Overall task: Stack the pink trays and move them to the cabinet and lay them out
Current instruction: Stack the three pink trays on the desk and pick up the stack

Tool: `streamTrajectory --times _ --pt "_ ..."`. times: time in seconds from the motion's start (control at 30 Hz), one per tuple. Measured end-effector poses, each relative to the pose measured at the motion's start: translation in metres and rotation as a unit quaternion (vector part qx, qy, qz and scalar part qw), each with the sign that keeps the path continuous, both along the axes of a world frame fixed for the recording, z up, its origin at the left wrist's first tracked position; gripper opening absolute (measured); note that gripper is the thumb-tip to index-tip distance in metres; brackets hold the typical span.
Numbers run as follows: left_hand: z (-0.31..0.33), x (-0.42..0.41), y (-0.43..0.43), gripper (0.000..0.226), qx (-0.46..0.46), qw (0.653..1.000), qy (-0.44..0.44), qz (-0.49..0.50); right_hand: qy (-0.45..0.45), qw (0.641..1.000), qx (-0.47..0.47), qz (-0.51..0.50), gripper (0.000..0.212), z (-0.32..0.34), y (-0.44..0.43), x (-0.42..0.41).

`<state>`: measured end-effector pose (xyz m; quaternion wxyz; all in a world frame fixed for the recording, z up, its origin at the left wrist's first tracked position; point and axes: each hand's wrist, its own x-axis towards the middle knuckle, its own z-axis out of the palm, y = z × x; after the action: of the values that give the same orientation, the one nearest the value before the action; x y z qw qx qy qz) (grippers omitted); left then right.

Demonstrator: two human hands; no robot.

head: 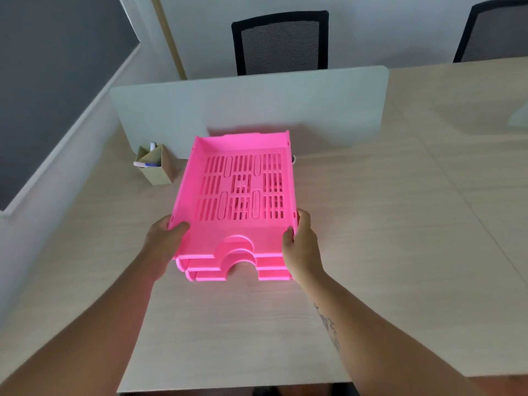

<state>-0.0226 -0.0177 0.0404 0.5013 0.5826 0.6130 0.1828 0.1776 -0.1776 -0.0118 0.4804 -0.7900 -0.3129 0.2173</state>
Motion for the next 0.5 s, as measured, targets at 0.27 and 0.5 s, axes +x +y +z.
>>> streamTrajectory --times 0.27,0.5 --pt "-0.035 -0.019 -0.019 0.037 -0.036 0.997 -0.043 0.047 0.027 1.000 -0.008 0.006 0.050 -0.013 -0.008 -0.002" --pt "-0.044 -0.015 -0.014 0.037 -0.012 0.997 -0.052 0.053 0.075 0.996 0.022 -0.050 0.049 -0.009 -0.006 -0.014"
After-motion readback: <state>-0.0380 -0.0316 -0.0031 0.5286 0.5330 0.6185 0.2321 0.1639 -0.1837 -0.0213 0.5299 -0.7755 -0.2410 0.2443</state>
